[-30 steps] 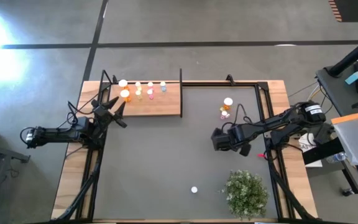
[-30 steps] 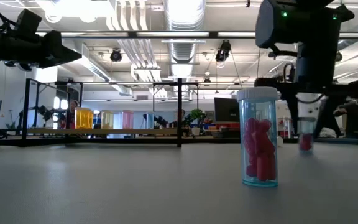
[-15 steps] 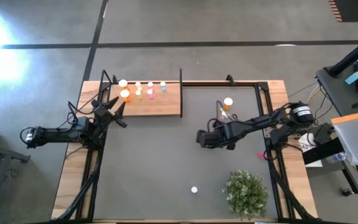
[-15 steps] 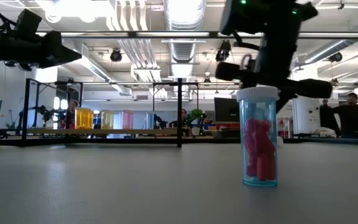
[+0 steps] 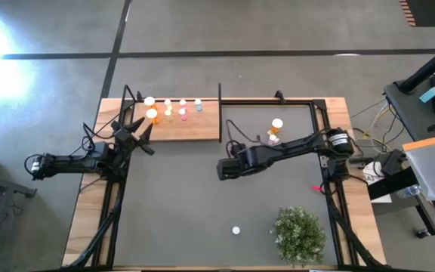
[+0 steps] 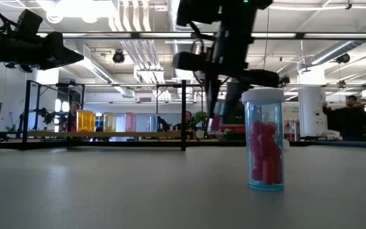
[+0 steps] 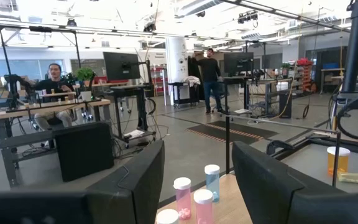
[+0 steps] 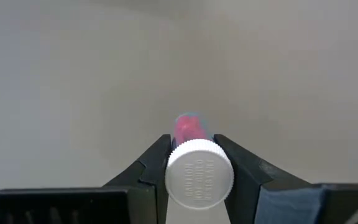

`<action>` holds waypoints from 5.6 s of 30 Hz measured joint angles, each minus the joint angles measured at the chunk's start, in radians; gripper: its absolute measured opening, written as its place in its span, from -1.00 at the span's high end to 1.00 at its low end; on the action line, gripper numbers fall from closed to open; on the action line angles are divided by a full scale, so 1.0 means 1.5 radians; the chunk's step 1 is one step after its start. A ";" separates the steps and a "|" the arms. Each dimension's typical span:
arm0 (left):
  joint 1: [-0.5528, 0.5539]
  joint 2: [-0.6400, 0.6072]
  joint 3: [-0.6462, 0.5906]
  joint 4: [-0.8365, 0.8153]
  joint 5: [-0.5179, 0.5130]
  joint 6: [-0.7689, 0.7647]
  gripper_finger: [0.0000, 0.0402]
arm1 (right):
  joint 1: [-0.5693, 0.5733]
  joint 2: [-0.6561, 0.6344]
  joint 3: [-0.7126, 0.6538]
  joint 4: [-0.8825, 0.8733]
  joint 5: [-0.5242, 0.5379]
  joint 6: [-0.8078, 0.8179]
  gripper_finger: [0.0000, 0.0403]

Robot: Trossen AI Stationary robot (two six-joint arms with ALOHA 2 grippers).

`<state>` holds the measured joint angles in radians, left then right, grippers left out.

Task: Pick and place medicine bottles onto shelf by color
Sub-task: Move the top blue pill bottle to the middle of the table

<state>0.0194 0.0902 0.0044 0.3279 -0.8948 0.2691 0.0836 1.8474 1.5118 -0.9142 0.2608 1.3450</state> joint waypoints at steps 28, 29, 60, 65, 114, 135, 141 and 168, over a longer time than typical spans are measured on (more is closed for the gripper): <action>0.000 0.000 0.000 0.000 0.000 0.000 0.14 | -0.074 0.275 0.543 -0.251 -0.036 -0.312 0.49; 0.000 0.000 0.000 0.000 0.000 0.000 0.14 | -0.074 0.273 0.538 -0.249 -0.037 -0.315 0.48; 0.000 0.001 0.000 -0.001 0.000 0.000 0.14 | -0.076 0.235 0.563 -0.146 0.074 -0.806 0.45; 0.000 0.001 0.000 0.000 0.000 0.000 0.14 | -0.095 0.238 0.561 -0.137 0.030 -0.898 0.44; 0.000 0.001 0.000 0.000 0.000 0.000 0.14 | -0.115 0.244 0.336 -0.047 -0.109 -0.726 0.43; 0.000 0.001 0.000 -0.001 0.000 0.000 0.14 | -0.143 0.244 0.321 -0.048 -0.123 -0.542 0.43; 0.000 0.001 0.000 -0.001 0.000 0.000 0.14 | -0.132 0.244 0.325 -0.048 -0.119 -0.487 0.43; 0.000 0.001 0.000 0.000 0.000 0.000 0.14 | -0.132 0.244 0.308 -0.056 -0.114 -0.215 0.43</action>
<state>0.0195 0.0914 0.0042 0.3273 -0.8946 0.2691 -0.1139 2.2127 1.9743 -0.9977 0.0891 1.0225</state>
